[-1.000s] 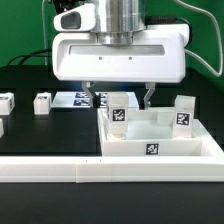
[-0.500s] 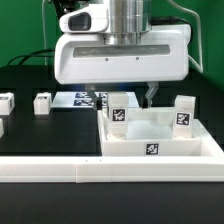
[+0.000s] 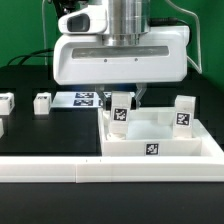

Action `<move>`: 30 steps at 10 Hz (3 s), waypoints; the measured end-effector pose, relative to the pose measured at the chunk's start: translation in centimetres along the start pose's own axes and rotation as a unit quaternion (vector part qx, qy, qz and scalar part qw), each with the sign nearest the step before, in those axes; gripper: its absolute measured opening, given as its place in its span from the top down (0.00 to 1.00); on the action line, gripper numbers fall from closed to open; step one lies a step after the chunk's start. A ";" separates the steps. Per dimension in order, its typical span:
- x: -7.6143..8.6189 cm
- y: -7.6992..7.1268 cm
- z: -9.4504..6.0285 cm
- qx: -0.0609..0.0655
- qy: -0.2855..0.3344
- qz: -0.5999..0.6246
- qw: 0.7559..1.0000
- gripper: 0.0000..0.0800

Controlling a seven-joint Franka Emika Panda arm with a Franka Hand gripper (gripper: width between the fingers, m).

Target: Assemble square table

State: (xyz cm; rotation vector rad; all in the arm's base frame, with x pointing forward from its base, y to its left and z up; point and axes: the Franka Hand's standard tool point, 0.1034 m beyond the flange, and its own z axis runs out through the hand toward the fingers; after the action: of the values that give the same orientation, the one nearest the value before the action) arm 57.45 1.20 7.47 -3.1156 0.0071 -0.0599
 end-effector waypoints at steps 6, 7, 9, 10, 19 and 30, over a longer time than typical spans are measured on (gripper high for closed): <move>0.0 0.8 0.2 0.008 0.000 0.170 0.985 0.63; 0.0 0.7 0.2 0.008 0.001 0.216 0.976 0.63; 0.1 0.4 0.2 0.007 0.002 0.298 0.955 0.63; 0.1 0.4 0.2 0.008 0.002 0.327 0.945 0.63; 0.1 0.3 0.3 0.008 0.001 0.456 0.890 0.24; 0.0 0.2 0.2 0.000 0.006 0.013 1.000 0.19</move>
Offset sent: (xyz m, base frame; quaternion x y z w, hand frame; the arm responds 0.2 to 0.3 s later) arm 0.0025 -0.0184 -0.0075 0.0061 -0.0073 0.1150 0.9933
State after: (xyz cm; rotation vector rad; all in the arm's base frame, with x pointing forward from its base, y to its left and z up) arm 57.49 0.98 7.31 -3.1138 0.0477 -0.0777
